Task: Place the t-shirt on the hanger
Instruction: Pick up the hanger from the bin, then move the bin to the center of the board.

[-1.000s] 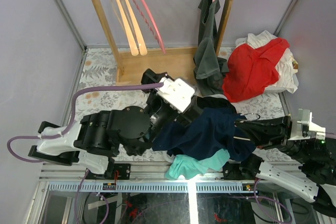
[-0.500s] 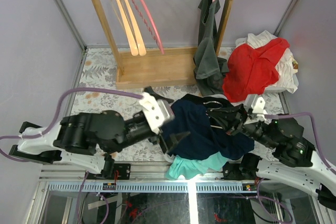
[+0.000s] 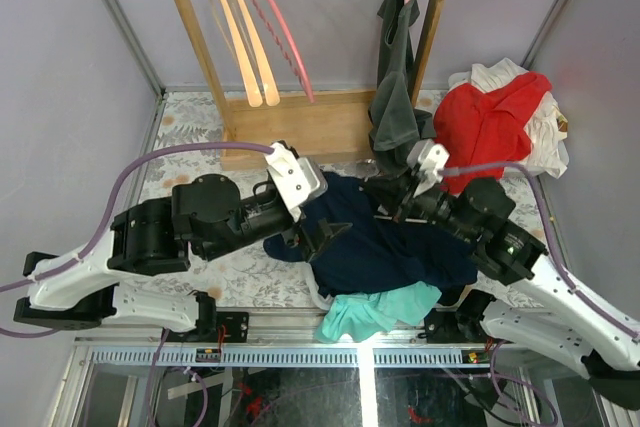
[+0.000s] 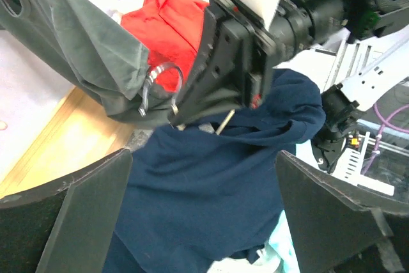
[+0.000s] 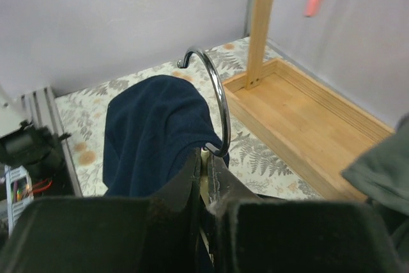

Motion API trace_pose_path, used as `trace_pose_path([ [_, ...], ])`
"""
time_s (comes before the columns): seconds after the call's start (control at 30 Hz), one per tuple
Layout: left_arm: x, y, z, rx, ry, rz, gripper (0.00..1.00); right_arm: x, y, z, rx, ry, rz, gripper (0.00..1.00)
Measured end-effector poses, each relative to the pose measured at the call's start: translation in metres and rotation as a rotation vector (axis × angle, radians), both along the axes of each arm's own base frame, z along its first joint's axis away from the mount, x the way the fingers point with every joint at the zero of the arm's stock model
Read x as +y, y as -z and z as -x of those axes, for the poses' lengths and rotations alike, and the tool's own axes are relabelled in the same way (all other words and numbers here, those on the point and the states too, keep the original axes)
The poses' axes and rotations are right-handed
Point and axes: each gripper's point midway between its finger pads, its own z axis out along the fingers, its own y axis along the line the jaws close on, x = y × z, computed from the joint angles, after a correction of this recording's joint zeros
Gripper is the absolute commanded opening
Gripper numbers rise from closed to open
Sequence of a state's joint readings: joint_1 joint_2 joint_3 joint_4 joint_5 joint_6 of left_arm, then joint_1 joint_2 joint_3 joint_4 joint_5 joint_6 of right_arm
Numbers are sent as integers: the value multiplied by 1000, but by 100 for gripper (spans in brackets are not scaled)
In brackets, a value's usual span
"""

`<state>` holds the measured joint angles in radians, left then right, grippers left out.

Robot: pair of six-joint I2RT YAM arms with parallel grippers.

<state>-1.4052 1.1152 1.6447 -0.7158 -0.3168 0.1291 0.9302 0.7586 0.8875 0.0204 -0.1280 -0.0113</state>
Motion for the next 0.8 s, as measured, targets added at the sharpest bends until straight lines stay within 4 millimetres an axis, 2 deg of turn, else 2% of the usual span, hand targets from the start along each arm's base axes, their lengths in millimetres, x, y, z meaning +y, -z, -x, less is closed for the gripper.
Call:
trace_pose_path([
  [0.07,1,-3,-1,11,-2,12,85,-11,-4,-19,28,38,-39,0],
  [0.13,-1,4,3,41,10,14,85,-27,-13,-36,38,93,-86,0],
  [0.2,0,22,6,77,11,1,85,-41,-23,-45,31,136,-129,0],
  [0.27,6,52,10,126,7,-44,83,-51,-34,-47,16,159,-167,0],
  [0.37,15,73,13,181,-10,-66,81,-60,-47,-40,-7,169,-205,0],
  [0.47,25,75,16,230,-37,-36,81,-69,-65,-32,-32,183,-231,0],
  [0.63,41,79,15,326,-118,28,80,-99,-115,-6,-125,238,-320,0],
  [0.67,43,85,14,349,-140,36,80,-105,-123,-1,-140,245,-333,0],
  [0.8,52,135,13,472,-245,24,80,-137,-163,30,-232,288,-416,0],
])
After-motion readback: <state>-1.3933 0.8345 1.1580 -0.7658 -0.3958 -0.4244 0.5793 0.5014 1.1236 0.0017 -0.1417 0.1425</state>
